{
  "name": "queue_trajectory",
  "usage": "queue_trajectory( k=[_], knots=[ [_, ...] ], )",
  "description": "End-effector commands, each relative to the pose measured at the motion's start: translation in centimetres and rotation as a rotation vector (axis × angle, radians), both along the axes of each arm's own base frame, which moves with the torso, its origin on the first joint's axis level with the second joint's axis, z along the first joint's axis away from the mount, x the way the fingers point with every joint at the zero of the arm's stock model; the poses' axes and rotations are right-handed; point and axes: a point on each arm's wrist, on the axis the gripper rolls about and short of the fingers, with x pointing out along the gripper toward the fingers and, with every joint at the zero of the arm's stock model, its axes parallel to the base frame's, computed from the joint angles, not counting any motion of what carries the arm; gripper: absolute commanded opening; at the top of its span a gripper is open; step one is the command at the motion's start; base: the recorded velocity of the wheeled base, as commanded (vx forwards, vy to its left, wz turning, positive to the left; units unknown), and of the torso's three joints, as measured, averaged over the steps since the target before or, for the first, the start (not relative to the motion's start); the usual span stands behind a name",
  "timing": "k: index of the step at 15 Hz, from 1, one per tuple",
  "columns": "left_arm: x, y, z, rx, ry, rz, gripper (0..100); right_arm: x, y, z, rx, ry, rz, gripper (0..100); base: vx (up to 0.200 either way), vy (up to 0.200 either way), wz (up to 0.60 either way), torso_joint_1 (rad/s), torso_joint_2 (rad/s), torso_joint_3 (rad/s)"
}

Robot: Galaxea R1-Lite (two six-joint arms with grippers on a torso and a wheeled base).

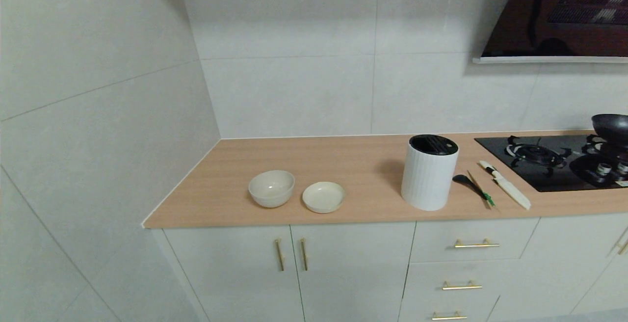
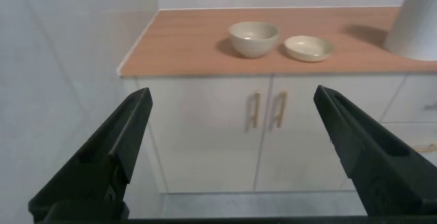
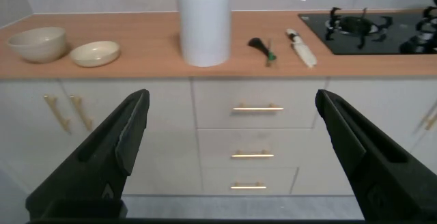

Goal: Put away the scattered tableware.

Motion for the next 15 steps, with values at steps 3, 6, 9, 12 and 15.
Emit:
queue_trajectory(
  k=[3, 6, 9, 12, 15],
  knots=[
    [0.00, 0.00, 0.00, -0.001, 0.000, 0.000, 100, 0.00, 0.00, 0.00, 0.000, 0.000, 0.000, 100, 0.000, 0.200, 0.00, 0.007, 0.00, 0.002],
    [0.00, 0.00, 0.00, 0.001, 0.000, 0.000, 100, 0.00, 0.00, 0.00, 0.000, 0.000, 0.000, 100, 0.000, 0.200, 0.00, 0.002, 0.00, 0.001],
    [0.00, 0.00, 0.00, -0.001, 0.000, 0.000, 100, 0.00, 0.00, 0.00, 0.001, 0.000, 0.000, 100, 0.000, 0.200, 0.00, 0.005, 0.00, 0.009],
    [0.00, 0.00, 0.00, 0.002, 0.000, 0.000, 100, 0.00, 0.00, 0.00, 0.001, 0.000, 0.000, 100, 0.000, 0.000, 0.00, 0.000, 0.00, 0.000],
    [0.00, 0.00, 0.00, 0.002, 0.000, 0.000, 100, 0.00, 0.00, 0.00, 0.001, 0.000, 0.000, 100, 0.000, 0.000, 0.00, 0.000, 0.00, 0.000]
  ],
)
